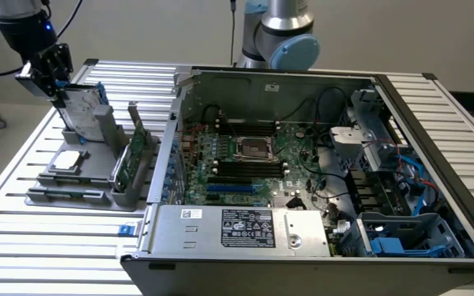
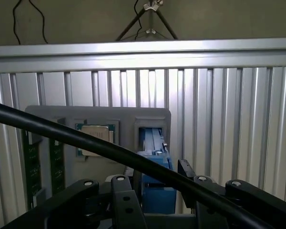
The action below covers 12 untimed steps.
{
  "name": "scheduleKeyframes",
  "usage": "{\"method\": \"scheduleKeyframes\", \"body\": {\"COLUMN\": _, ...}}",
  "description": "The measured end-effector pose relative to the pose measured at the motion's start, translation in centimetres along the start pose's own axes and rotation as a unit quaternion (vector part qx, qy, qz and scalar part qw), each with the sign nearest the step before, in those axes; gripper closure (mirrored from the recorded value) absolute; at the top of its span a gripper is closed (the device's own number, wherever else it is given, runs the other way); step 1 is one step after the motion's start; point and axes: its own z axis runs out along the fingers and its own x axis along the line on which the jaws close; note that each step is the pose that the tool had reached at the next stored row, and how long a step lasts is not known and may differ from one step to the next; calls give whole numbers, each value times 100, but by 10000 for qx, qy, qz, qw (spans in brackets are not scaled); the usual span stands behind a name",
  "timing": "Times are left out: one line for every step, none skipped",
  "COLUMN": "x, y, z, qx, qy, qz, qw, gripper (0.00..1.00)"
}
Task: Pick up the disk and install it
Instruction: 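Pick up the disk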
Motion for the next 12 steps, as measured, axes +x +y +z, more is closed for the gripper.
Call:
{"method": "scheduleKeyframes", "body": {"x": 0, "y": 0, "z": 3, "qx": 0, "qy": -1, "qz": 7, "qw": 10000, "gripper": 52}}
{"method": "scheduleKeyframes", "body": {"x": 0, "y": 0, "z": 5, "qx": -1, "qy": -3, "qz": 12, "qw": 10000, "gripper": 52}}
{"method": "scheduleKeyframes", "body": {"x": 0, "y": 0, "z": 7, "qx": -1, "qy": -4, "qz": 15, "qw": 10000, "gripper": 52}}
{"method": "scheduleKeyframes", "body": {"x": 0, "y": 0, "z": 10, "qx": -1, "qy": -6, "qz": 17, "qw": 10000, "gripper": 52}}
{"method": "scheduleKeyframes", "body": {"x": 0, "y": 0, "z": 12, "qx": -1, "qy": -7, "qz": 20, "qw": 10000, "gripper": 52}}
{"method": "scheduleKeyframes", "body": {"x": 0, "y": 0, "z": 14, "qx": -1, "qy": -8, "qz": 23, "qw": 10000, "gripper": 52}}
{"method": "scheduleKeyframes", "body": {"x": 0, "y": 0, "z": 15, "qx": -2, "qy": -10, "qz": 25, "qw": 10000, "gripper": 52}}
{"method": "scheduleKeyframes", "body": {"x": -1, "y": 1, "z": 17, "qx": -2, "qy": -12, "qz": 29, "qw": 10000, "gripper": 52}}
{"method": "scheduleKeyframes", "body": {"x": 0, "y": 0, "z": 18, "qx": -2, "qy": -16, "qz": 30, "qw": 10000, "gripper": 52}}
{"method": "scheduleKeyframes", "body": {"x": 0, "y": 0, "z": 20, "qx": -1, "qy": -22, "qz": 32, "qw": 10000, "gripper": 52}}
{"method": "scheduleKeyframes", "body": {"x": 0, "y": 0, "z": 20, "qx": -2, "qy": -31, "qz": 34, "qw": 10000, "gripper": 52}}
{"method": "scheduleKeyframes", "body": {"x": 2, "y": 0, "z": 20, "qx": -2, "qy": -41, "qz": 37, "qw": 10000, "gripper": 52}}
